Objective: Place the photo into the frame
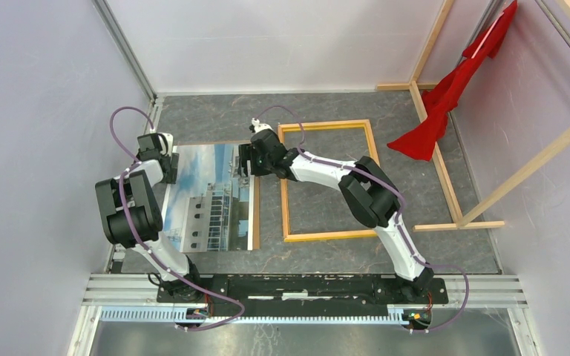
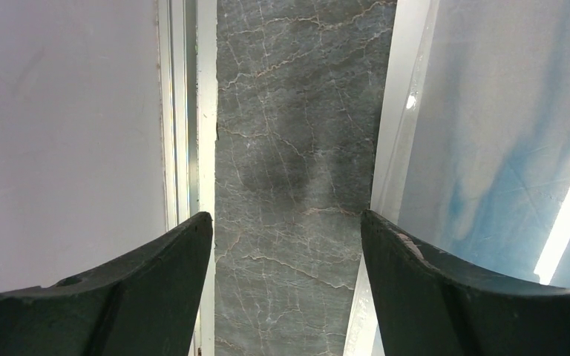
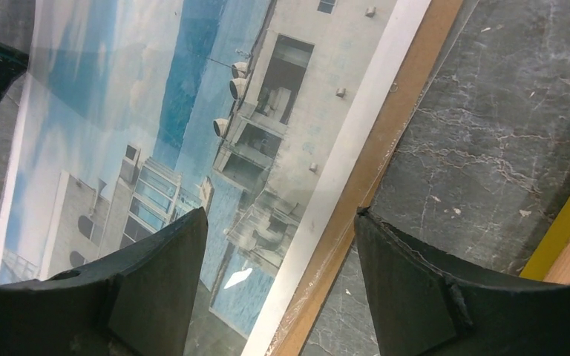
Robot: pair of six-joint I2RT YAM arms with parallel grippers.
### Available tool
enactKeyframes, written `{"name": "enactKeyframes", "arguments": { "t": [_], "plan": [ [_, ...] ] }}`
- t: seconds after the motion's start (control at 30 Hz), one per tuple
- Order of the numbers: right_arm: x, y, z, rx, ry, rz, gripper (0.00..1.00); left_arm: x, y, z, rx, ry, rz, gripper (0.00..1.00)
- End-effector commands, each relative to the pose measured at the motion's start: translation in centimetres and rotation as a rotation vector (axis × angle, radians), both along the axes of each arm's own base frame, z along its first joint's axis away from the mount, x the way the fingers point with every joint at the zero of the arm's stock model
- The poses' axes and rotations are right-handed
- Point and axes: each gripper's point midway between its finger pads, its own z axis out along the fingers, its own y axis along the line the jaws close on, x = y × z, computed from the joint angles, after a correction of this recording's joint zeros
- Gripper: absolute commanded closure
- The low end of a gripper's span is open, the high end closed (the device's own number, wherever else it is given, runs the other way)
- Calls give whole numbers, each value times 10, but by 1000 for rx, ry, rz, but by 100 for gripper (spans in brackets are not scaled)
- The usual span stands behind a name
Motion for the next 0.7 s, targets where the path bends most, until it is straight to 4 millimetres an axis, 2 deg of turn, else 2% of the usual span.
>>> {"name": "enactKeyframes", "arguments": {
  "t": [0.0, 0.2, 0.27, 0.47, 0.67],
  "plan": [
    [7, 14, 50, 17, -133, 35, 21, -40, -31, -52, -114, 198, -64, 19],
    [-2, 20, 67, 97, -157, 72, 21, -39, -32, -52, -116, 200, -67, 20],
    [-9, 30, 86, 187, -169, 105, 21, -40, -32, -52, -115, 202, -67, 20],
    [-20, 37, 120, 304, -173, 139, 22, -39, -32, -55, -111, 208, -65, 20],
    [-33, 41, 136, 418, -129, 171, 22, -38, -32, -53, -114, 206, -67, 21]
  ]
}}
